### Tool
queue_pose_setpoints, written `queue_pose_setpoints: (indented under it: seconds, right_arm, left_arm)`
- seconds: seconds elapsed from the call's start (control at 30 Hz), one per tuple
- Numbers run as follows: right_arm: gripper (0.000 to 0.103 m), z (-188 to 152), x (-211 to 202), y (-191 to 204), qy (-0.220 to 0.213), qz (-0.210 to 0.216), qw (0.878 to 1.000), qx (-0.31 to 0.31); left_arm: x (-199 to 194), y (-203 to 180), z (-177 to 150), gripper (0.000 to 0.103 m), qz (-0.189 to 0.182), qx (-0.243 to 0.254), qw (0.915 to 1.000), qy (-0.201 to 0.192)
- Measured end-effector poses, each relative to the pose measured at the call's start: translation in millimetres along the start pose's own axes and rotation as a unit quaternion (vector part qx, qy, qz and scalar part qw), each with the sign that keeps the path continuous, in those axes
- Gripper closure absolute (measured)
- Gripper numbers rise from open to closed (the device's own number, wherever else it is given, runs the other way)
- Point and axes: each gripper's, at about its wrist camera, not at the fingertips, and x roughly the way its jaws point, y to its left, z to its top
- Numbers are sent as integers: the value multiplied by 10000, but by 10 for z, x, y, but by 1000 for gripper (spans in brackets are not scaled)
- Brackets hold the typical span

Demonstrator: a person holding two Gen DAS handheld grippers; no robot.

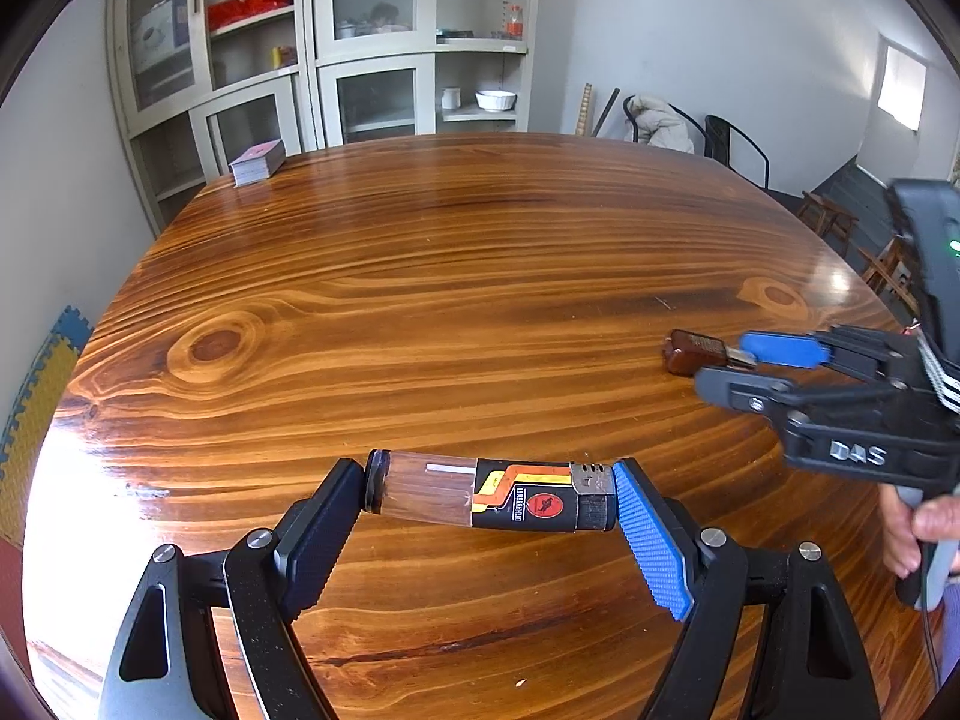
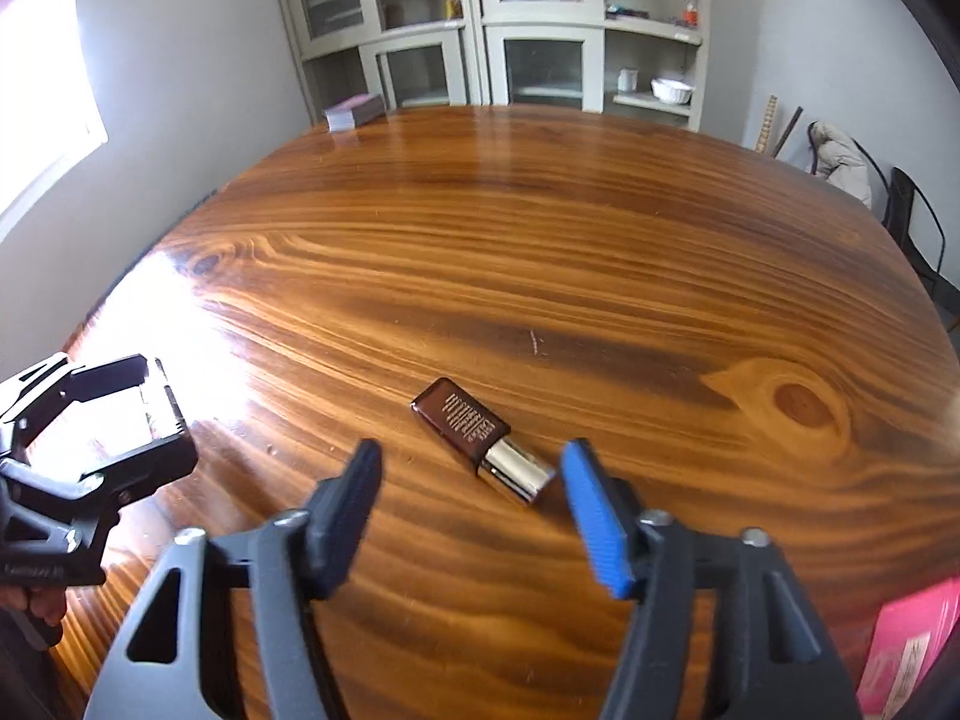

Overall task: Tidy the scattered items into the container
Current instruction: 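Grasp the brown glass bottle by its silver cap with the right tool, then carry the lighter and brown bottle over the tray with both tools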

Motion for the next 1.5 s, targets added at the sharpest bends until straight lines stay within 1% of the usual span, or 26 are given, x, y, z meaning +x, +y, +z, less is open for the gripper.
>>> queue_pose_setpoints:
  seconds: [0.07,0.13,0.17,0.2,0.33,0.47,0.6,0.8,1.03,1.17,1.37,1.5]
  right_arm:
    - [59,7,56,-6,31,-19,10000,-40]
    - [69,18,63,-4,43,58,10000,-29]
    - [79,16,62,0,57,125,9999,-11]
    - [81,9,59,6,59,142,9999,-4]
    - [82,-101,-10,40,57,260,9996,51]
    - [82,-271,-151,26,-50,303,9992,268]
    - [82,-424,-394,7,-298,343,9974,557]
    - [82,-680,-828,-53,-704,246,9921,1013]
    - [82,-1012,-1459,-170,-1294,-173,9820,1365]
    - [82,-1242,-1815,-293,-1552,-554,9741,1546]
    - [82,-1578,-2185,-556,-1776,-1186,9579,1920]
    - [82,-1746,-2304,-756,-1794,-1455,9480,2189]
  left_arm:
    - [11,-19,-7,18,0,30,10000,15]
    - [15,-32,-6,18,-10,53,10000,18]
    - [13,-39,-9,18,-18,57,10000,19]
    - [9,-46,-13,18,-28,57,10000,21]
    - [-11,-82,-15,18,-94,69,9999,16]
    - [-45,-158,-12,18,-171,143,9998,-15]
    - [-101,-251,-5,18,-235,236,9994,-79]
    - [-198,-397,-1,18,-301,392,9986,-192]
    - [-329,-667,-51,18,-382,678,9965,-320]
    - [-416,-885,-98,18,-521,842,9944,-364]
    - [-565,-1194,-171,18,-779,1003,9910,-421]
    - [-625,-1328,-203,18,-909,977,9902,-416]
